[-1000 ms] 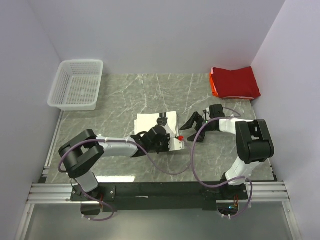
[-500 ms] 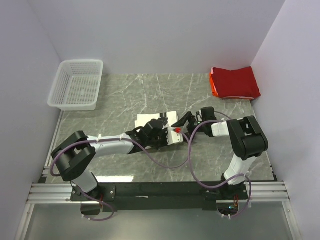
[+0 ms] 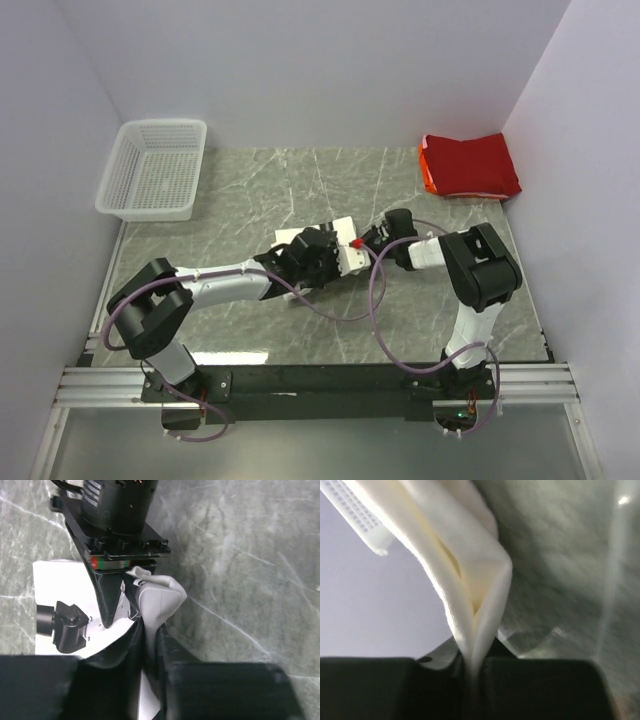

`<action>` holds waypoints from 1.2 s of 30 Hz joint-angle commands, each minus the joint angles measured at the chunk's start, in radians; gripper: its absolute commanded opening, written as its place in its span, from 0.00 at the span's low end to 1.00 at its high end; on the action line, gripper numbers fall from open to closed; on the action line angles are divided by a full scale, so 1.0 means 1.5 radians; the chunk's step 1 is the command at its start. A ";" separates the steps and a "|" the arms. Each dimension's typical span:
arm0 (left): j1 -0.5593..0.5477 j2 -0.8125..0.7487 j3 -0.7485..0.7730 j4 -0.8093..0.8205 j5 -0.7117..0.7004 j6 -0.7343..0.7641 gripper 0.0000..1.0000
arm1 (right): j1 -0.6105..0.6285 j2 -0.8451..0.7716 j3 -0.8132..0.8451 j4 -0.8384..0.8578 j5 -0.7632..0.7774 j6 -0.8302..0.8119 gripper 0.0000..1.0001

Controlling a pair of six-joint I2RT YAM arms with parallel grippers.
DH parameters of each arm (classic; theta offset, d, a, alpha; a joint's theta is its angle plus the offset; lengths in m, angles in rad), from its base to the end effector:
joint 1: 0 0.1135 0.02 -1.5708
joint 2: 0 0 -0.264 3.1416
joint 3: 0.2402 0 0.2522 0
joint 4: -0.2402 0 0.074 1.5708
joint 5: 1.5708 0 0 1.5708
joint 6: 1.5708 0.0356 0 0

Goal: Fold and stack the t-shirts
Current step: Neatly place the folded tshirt to the corner

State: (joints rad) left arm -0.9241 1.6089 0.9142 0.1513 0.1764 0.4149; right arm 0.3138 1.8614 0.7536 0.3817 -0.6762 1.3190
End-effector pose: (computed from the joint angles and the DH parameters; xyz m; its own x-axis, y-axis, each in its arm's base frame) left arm 0.2059 -0.2831 0.2102 0.0681 0.5684 -0.8199 0.9275 0.2668 0.2620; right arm 0.3116 0.1245 0.1065 -0.8216 0.5275 0.2161 0.4407 0.3473 0.8277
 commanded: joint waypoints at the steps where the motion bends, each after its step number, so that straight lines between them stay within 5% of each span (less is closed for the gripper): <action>1: 0.003 0.000 0.044 -0.009 0.005 -0.030 0.25 | -0.021 0.013 0.082 -0.069 0.059 -0.082 0.00; 5: 0.048 -0.038 0.068 -0.096 0.017 -0.089 0.49 | -0.057 0.022 0.255 -0.227 0.072 -0.285 0.00; 9: 0.116 -0.072 0.100 -0.226 0.043 -0.124 0.57 | -0.074 0.055 0.443 -0.454 0.152 -0.611 0.00; 12: 0.165 -0.084 0.124 -0.306 0.064 -0.111 0.88 | -0.084 0.115 0.611 -0.593 0.213 -0.786 0.00; 14: 0.196 -0.086 0.129 -0.345 0.074 -0.110 0.99 | -0.095 0.170 0.732 -0.640 0.268 -0.873 0.00; 22: 0.259 -0.084 0.127 -0.391 0.104 -0.144 0.99 | -0.162 0.315 1.090 -0.781 0.368 -1.063 0.00; 36: 0.280 -0.070 0.109 -0.391 0.119 -0.149 0.99 | -0.225 0.214 1.044 -0.690 0.450 -1.203 0.00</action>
State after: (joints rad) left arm -0.5098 1.5024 1.0710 -0.4324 0.3256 0.2001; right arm -0.0071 2.2910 2.2951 -0.7116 -0.0299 -0.4179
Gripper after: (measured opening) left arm 0.995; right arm 0.096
